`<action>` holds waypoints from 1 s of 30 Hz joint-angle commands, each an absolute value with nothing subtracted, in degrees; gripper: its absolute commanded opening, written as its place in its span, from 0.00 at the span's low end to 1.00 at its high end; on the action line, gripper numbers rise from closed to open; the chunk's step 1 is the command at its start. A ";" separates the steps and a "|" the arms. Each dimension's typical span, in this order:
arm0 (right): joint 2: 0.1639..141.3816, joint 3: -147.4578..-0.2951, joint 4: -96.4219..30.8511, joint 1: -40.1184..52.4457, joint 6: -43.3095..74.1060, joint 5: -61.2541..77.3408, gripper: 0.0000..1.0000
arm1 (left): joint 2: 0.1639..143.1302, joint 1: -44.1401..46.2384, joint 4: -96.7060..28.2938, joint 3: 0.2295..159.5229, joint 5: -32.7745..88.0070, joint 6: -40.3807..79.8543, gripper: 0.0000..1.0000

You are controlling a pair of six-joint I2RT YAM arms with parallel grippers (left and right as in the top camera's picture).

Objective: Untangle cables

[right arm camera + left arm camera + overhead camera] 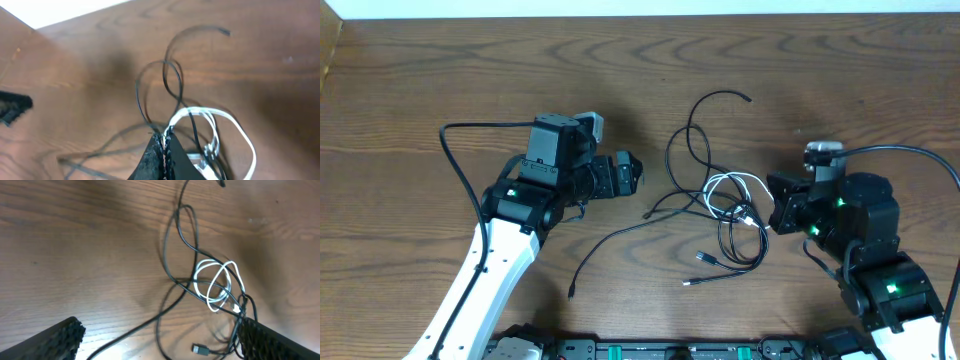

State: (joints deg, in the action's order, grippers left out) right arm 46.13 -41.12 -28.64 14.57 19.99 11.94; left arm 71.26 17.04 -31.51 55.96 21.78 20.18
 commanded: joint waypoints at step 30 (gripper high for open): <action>92.92 -41.25 -0.80 14.24 62.78 11.46 0.55 | 71.18 17.50 -35.57 56.49 17.23 18.46 0.98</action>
State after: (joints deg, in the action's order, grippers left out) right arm 91.59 -41.12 -3.33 14.57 58.22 12.99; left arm 71.26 17.43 -35.59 55.96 17.89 19.40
